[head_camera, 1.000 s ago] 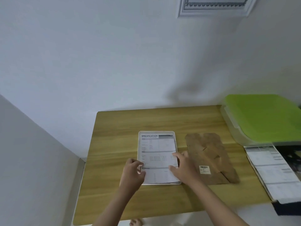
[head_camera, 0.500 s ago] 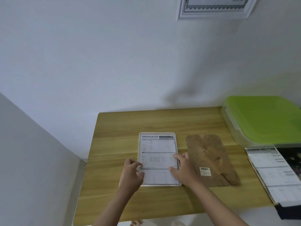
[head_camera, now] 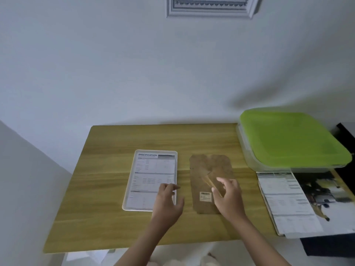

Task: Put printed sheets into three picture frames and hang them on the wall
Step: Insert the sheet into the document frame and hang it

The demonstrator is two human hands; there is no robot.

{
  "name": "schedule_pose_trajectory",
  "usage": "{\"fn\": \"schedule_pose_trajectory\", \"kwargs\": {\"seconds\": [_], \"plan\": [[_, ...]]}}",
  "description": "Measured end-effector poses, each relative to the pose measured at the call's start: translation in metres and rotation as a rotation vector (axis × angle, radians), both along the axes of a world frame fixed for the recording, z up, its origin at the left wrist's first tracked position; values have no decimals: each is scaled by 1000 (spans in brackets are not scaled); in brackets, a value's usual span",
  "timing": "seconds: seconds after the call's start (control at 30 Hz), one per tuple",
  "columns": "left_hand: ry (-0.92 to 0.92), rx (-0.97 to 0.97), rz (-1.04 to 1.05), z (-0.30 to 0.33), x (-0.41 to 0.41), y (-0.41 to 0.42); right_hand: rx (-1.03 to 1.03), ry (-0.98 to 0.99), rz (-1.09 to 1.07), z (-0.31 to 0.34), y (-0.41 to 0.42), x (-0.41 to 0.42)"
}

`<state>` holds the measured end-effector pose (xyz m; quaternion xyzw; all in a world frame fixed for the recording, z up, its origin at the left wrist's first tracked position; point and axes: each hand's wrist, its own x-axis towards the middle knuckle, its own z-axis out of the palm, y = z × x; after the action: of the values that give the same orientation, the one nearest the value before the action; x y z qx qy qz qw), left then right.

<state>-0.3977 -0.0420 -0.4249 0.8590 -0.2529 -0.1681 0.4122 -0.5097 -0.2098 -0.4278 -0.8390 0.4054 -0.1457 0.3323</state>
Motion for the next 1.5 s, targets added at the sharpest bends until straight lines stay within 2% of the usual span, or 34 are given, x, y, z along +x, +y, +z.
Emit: {"fn": "schedule_pose_trajectory", "kwargs": {"seconds": [0.13, 0.23, 0.4, 0.5, 0.63, 0.87, 1.23, 1.5], "plan": [[91, 95, -36, -5, -39, -32, 8, 214, -121, -8, -31, -28], [148, 187, -11, -10, -59, -47, 60, 342, -78, -11, -41, -40], [163, 210, 112, -11, -75, -63, 192, 242, 49, -11, -43, -44], [215, 171, 219, -10, -72, -66, 281, 206, 51, -6, -52, -45], [239, 105, 285, -5, -63, -66, 377, 56, 52, -3, -63, -50], [130, 3, 310, 7, -58, -51, 348, -54, 59, 7, -49, -48], [110, -16, 441, 16, 6, 46, 305, -54, 209, 14, 37, 36], [127, 107, 377, 10, 64, 102, 323, 32, 214, 4, 93, 88]]}}
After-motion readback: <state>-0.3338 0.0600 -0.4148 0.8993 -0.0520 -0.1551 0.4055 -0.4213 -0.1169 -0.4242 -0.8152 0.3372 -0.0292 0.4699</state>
